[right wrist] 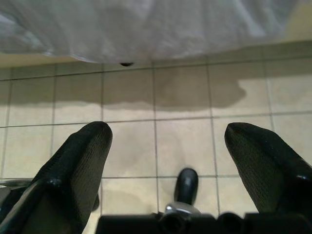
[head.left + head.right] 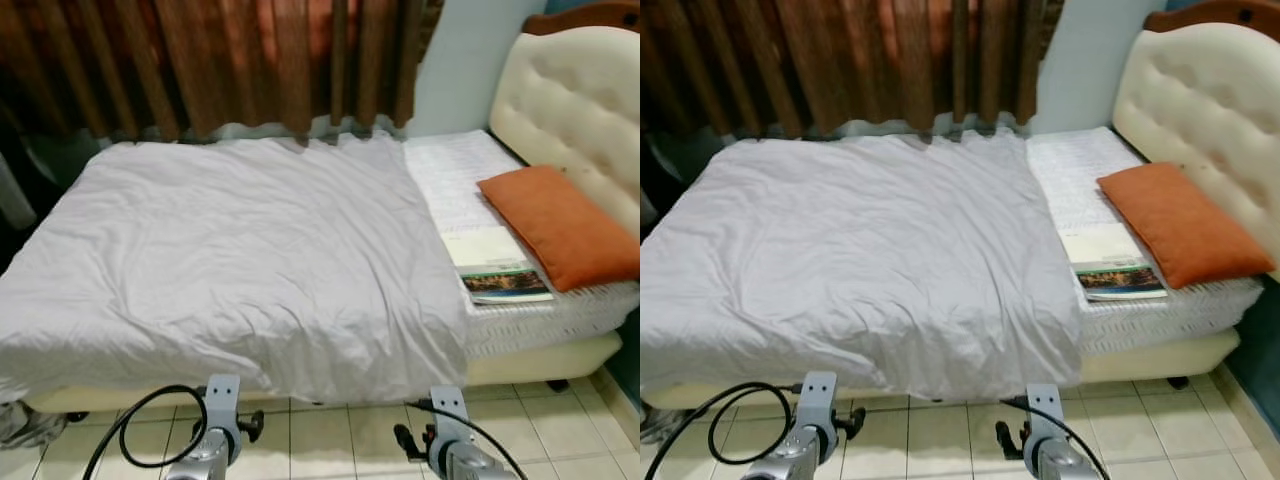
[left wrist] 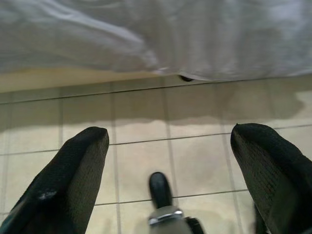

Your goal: Clean up the room

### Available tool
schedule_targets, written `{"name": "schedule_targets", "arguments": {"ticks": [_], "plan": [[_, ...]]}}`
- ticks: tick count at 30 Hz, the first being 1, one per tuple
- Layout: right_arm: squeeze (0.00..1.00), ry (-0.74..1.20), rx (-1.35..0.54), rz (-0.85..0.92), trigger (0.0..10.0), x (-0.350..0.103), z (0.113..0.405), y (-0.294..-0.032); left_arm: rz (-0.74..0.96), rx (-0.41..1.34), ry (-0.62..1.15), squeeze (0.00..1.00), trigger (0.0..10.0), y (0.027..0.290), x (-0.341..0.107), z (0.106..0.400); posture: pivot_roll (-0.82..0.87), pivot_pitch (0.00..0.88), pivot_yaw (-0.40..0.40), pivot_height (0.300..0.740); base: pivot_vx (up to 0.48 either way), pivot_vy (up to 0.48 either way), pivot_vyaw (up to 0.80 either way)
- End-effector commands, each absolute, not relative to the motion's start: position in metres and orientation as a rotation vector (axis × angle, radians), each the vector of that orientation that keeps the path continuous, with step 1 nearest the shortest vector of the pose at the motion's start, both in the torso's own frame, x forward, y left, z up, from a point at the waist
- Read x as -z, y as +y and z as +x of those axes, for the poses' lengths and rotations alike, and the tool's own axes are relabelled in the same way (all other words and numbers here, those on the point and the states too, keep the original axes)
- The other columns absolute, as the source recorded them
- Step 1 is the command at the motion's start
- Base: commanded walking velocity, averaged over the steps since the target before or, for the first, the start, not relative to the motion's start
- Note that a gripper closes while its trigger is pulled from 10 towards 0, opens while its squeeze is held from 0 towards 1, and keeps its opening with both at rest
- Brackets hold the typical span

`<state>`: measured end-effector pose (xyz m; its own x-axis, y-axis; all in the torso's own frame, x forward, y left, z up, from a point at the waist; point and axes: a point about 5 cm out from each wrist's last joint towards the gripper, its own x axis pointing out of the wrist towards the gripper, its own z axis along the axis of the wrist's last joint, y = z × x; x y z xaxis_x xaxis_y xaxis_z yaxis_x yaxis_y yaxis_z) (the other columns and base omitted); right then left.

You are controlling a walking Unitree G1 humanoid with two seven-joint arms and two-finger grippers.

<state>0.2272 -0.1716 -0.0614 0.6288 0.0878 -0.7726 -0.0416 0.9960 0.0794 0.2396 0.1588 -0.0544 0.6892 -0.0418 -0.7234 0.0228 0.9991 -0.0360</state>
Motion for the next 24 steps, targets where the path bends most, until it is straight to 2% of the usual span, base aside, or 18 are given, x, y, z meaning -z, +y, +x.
{"name": "schedule_targets", "arguments": {"ticks": [1, 9, 24], "plan": [[0.0, 0.902, -0.077, 0.052, 10.0, 0.062, 0.227, -0.171, -0.054, 0.051, 0.816, 0.0, 10.0, 0.155, 0.054, 0.241, -0.11, 0.0, 0.033, 0.74, 0.0, 0.0, 0.0], [0.0, 0.945, -0.079, 0.049, 10.0, 0.067, 0.22, -0.172, -0.059, 0.088, 0.872, 0.0, 10.0, 0.146, 0.062, 0.23, -0.11, 0.0, 0.031, 0.74, 0.0, 0.0, 0.0], [0.0, 0.955, -0.1, 0.026, 10.0, 0.068, 0.219, -0.169, -0.061, 0.072, 0.898, 0.0, 10.0, 0.15, 0.064, 0.226, -0.11, 0.0, 0.031, 0.74, 0.0, 0.0, 0.0]]}}
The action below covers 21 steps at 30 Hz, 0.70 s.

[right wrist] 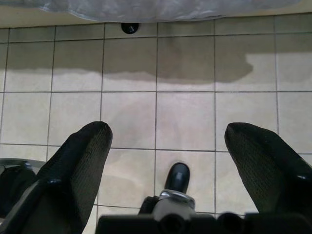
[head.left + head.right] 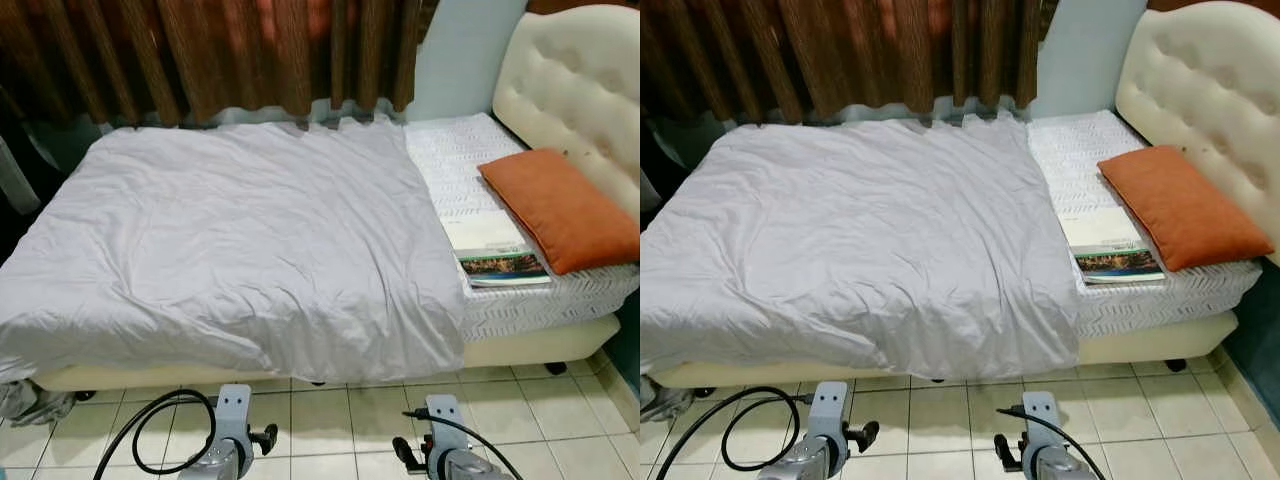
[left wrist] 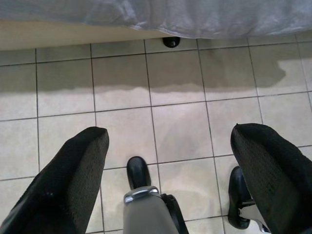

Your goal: Clean up the room

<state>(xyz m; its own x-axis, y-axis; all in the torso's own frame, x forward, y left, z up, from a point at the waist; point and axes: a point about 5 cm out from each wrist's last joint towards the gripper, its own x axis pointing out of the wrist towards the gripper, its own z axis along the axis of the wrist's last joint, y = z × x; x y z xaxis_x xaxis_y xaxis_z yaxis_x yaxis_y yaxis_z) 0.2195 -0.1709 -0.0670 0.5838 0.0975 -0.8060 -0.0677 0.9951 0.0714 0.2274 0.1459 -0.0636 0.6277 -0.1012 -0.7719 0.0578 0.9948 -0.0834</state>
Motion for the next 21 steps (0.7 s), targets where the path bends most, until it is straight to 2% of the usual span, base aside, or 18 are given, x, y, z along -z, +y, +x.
{"name": "schedule_targets", "arguments": {"ticks": [1, 15, 18, 19, 21], "plan": [[0.0, 0.958, -0.1, 0.025, 10.0, 0.068, 0.218, -0.169, -0.065, 0.07, 0.905, 0.0, 10.0, 0.15, 0.065, 0.225, -0.11, 0.0, 0.032, 0.74, 0.0, 0.0, 0.0], [0.0, 0.975, -0.111, 0.035, 10.0, 0.071, 0.214, -0.167, -0.055, 0.093, 0.956, 0.0, 10.0, 0.147, 0.072, 0.215, -0.11, 0.0, 0.032, 0.74, 0.0, 0.0, 0.0], [0.0, 0.976, -0.11, 0.027, 10.0, 0.071, 0.214, -0.168, -0.057, 0.068, 0.952, 0.0, 10.0, 0.151, 0.072, 0.214, -0.11, 0.0, 0.033, 0.74, 0.0, 0.0, 0.0], [0.0, 0.987, -0.1, 0.005, 10.0, 0.072, 0.211, -0.173, -0.003, 0.032, 0.966, 0.0, 10.0, 0.163, 0.074, 0.21, -0.11, 0.0, 0.033, 0.74, 0.0, 0.0, 0.0], [0.0, 0.99, -0.094, -0.003, 10.0, 0.072, 0.21, -0.176, 0.022, 0.019, 0.974, 0.0, 10.0, 0.169, 0.075, 0.207, -0.11, 0.0, 0.033, 0.74, 0.0, 0.0, 0.0]]}}
